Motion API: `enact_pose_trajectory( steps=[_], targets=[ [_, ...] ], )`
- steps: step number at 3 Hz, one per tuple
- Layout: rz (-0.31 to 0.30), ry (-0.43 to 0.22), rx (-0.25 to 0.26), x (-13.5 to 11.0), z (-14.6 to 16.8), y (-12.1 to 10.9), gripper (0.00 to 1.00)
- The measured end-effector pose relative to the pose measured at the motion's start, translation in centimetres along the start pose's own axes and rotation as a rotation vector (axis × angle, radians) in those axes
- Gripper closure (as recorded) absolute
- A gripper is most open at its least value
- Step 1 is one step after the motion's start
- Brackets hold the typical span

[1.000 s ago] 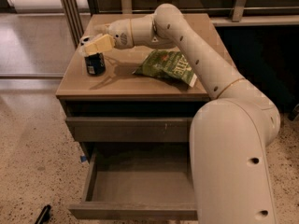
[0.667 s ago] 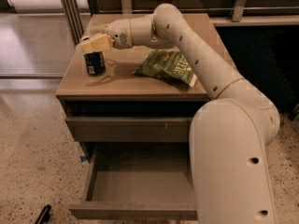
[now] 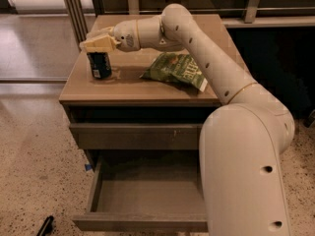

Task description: Place pepsi can into middle drawer

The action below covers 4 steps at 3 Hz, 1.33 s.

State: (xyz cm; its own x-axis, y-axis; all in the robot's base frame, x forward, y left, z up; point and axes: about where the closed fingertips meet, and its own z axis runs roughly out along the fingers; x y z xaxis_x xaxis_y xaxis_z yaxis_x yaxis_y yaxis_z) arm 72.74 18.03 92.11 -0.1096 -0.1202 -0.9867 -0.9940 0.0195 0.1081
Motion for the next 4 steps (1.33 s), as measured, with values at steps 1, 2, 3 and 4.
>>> enact_pose_trajectory(
  steps=[1,2,3,4],
  targets=[
    [0.0,0.0,0.0,0.0,0.01,0.0,0.88],
    [0.0,0.0,0.0,0.0,0.01,0.0,1.0],
    [0.0,0.0,0.0,0.0,0.01,0.0,1.0],
    [0.008,-0.018,-0.008,-0.12,0.35,0.0,1.0]
  ],
)
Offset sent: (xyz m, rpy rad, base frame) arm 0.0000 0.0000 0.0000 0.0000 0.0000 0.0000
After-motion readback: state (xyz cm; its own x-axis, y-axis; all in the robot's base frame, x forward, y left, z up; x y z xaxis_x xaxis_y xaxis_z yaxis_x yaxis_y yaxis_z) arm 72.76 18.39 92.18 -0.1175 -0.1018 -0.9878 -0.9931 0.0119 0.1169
